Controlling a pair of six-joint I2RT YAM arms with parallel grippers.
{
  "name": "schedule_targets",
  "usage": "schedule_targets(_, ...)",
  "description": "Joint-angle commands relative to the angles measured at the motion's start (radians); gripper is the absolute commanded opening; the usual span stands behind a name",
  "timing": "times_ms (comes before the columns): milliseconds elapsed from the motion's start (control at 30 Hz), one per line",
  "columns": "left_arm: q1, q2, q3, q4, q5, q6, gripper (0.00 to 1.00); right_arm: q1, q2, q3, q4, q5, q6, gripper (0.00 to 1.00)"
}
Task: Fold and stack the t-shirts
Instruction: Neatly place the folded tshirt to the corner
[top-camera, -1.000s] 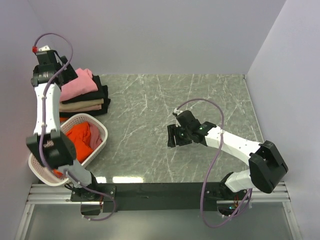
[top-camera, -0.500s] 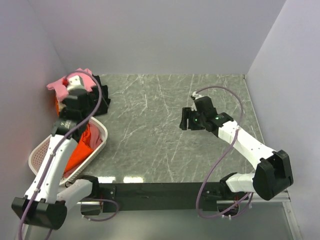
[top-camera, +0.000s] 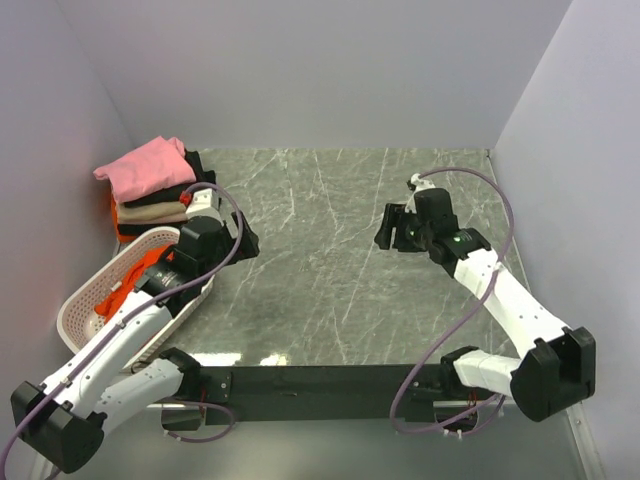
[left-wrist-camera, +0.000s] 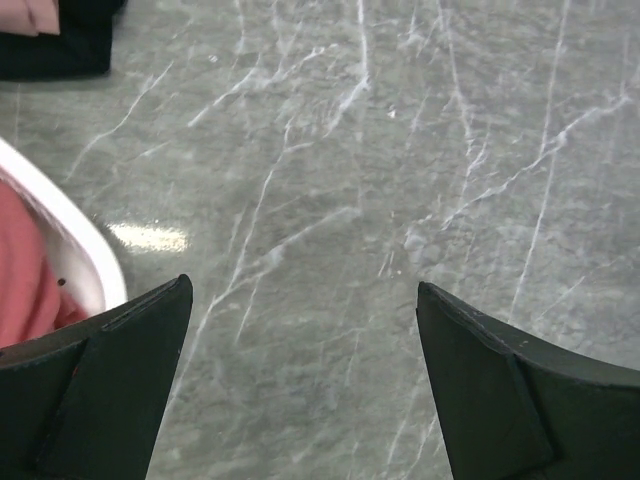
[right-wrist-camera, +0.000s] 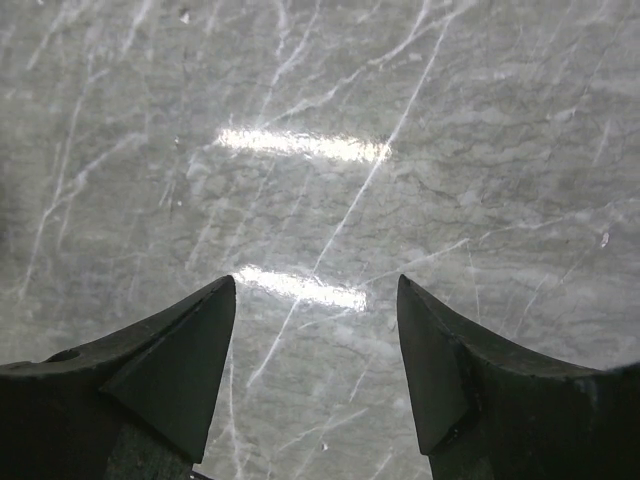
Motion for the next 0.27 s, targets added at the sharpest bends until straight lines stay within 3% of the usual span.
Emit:
schedule_targets(0,-0.010,-0.006,-0.008,0.101,-0.017,-0.002,0.99,-0.011,-0.065,-0.010,0.031,-0.006,-0.006,0.73)
schedule_targets(233,-0.016,0.037,0.007,0.103,-0.040,0.022,0.99,-0.011,-0.117,-0.029,0.005,0.034,-0.004,0.75)
